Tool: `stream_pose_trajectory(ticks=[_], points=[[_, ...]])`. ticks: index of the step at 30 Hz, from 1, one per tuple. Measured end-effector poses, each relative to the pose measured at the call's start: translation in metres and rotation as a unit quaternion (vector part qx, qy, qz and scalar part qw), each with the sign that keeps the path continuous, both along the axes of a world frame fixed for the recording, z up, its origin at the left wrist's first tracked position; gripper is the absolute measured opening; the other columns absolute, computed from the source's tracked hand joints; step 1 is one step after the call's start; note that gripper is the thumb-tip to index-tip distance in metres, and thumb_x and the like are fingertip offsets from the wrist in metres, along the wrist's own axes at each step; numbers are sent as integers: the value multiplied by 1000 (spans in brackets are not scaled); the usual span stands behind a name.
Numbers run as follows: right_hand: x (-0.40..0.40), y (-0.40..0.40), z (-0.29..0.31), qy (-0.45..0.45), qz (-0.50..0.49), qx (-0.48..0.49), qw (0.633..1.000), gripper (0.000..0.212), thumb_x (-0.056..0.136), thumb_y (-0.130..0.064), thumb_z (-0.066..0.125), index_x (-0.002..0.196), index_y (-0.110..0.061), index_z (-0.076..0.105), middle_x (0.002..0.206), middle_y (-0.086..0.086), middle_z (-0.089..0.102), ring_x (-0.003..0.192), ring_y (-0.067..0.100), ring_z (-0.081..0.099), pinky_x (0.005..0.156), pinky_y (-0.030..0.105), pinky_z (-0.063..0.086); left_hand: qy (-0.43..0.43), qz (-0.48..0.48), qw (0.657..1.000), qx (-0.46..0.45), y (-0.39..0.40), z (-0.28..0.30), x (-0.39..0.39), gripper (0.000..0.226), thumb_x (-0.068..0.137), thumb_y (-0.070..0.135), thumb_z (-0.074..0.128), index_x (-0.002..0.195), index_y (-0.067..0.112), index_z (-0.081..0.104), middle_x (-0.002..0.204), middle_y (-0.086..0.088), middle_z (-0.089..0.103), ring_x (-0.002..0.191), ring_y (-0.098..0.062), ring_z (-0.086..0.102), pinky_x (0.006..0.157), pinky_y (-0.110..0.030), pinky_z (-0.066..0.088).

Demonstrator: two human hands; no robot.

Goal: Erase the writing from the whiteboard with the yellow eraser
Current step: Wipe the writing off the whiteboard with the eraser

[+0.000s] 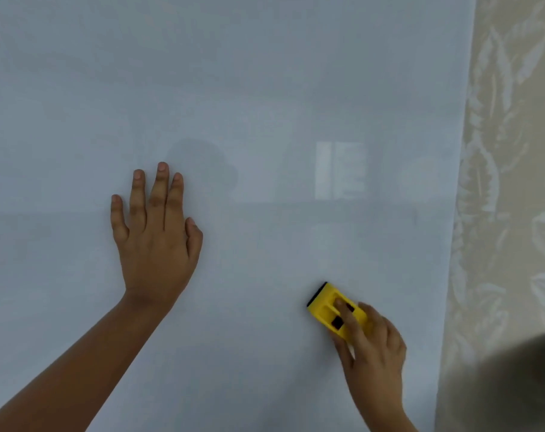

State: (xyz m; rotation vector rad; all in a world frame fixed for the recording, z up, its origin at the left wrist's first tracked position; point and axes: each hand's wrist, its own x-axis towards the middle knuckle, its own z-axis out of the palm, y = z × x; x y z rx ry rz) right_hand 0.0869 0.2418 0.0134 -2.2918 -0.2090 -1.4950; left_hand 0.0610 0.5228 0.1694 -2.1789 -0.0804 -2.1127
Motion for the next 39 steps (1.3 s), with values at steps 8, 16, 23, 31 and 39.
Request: stream_pose_trajectory(ticks=[8, 16, 23, 31, 39], points=[[24, -44, 32, 102, -38, 304, 947, 62, 90, -23, 54, 143, -26, 22, 129, 31, 39, 111, 52, 38, 94, 57, 35, -6, 6, 1000, 16, 1, -2, 1, 52, 95, 22, 34, 144, 5, 30, 152, -16, 29, 141, -36, 20, 114, -52, 11], [-47, 95, -2, 126, 75, 59, 987, 78, 32, -20, 91, 107, -28, 69, 98, 13, 72, 71, 33, 68, 63, 35, 57, -7, 3, 1000, 16, -2, -3, 0, 51, 95, 22, 36, 144, 5, 31, 152, -17, 30, 141, -36, 21, 113, -53, 13], [-48, 90, 7, 74, 92, -31, 992, 56, 52, -34, 72, 104, -49, 58, 93, -1, 72, 71, 21, 67, 65, 30, 56, -14, 0, 1000, 17, 0, -3, 2, 51, 95, 22, 36, 142, 5, 34, 151, -17, 32, 140, -37, 24, 113, -53, 14], [41, -92, 115, 124, -18, 231, 965, 70, 81, -17, 67, 140, -15, 30, 127, 32, 41, 108, 49, 46, 93, 51, 40, -24, -13, 999, 21, 0, -4, 3, 50, 95, 22, 36, 142, 6, 35, 151, -16, 32, 141, -36, 23, 114, -50, 11], [43, -90, 134, 143, 19, 283, 948, 70, 88, -26, 57, 144, -23, 15, 132, 24, 33, 115, 47, 39, 95, 49, 37, 13, -43, 998, 40, 2, -7, 5, 50, 96, 20, 32, 142, 1, 35, 150, -23, 29, 140, -44, 19, 104, -66, 28]])
